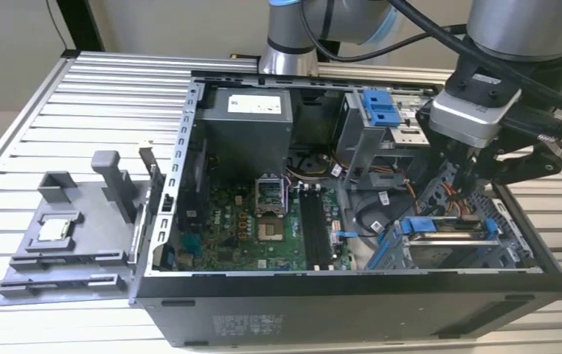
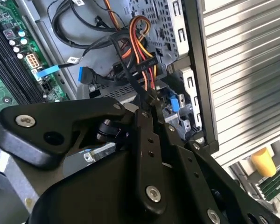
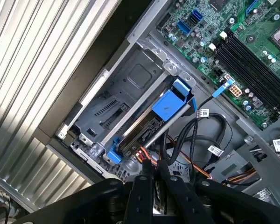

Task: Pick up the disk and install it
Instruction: 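Insert the second disk wire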

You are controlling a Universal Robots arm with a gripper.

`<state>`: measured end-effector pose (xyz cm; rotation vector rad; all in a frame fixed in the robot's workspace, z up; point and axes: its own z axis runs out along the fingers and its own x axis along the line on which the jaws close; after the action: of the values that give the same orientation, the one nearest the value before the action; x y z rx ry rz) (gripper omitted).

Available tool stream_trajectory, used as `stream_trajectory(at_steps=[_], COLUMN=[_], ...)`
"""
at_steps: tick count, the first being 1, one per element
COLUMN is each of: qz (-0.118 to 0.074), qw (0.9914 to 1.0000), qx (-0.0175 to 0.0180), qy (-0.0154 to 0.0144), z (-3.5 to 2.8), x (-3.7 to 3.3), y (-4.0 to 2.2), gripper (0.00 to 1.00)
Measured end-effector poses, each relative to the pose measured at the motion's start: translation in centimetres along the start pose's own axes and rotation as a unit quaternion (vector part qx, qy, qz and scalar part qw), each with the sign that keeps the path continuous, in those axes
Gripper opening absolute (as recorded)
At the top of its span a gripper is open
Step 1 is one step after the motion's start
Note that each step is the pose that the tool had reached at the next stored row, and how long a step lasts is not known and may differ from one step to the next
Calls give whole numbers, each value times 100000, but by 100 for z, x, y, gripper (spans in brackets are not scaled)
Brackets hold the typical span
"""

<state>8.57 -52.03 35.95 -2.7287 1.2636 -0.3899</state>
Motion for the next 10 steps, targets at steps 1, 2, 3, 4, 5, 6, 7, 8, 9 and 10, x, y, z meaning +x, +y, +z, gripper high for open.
stream_trajectory(at_steps=[1,2,3,4,5,6,7,8,9,10], qz=[210,476,750,1071,1373,1650,1859,2084,2404,2829], qw=[100000,99997,99987,99967,99939,99906,99888,99886,99882,99876], qx=[151,445,971,1623,2245,2774,2985,2945,2892,2821], qy=[-180,-517,-1048,-1674,-2305,-2908,-3153,-3130,-3061,-2956], z=[-5,-6,-7,-8,-9,-9,-9,-9,-9,-9], x=[-4,-6,-7,-8,-10,-11,-7,6,14,19], y=[6,9,10,12,14,15,19,30,38,42], gripper=[0,0,0,0,0,0,0,0,0,0])
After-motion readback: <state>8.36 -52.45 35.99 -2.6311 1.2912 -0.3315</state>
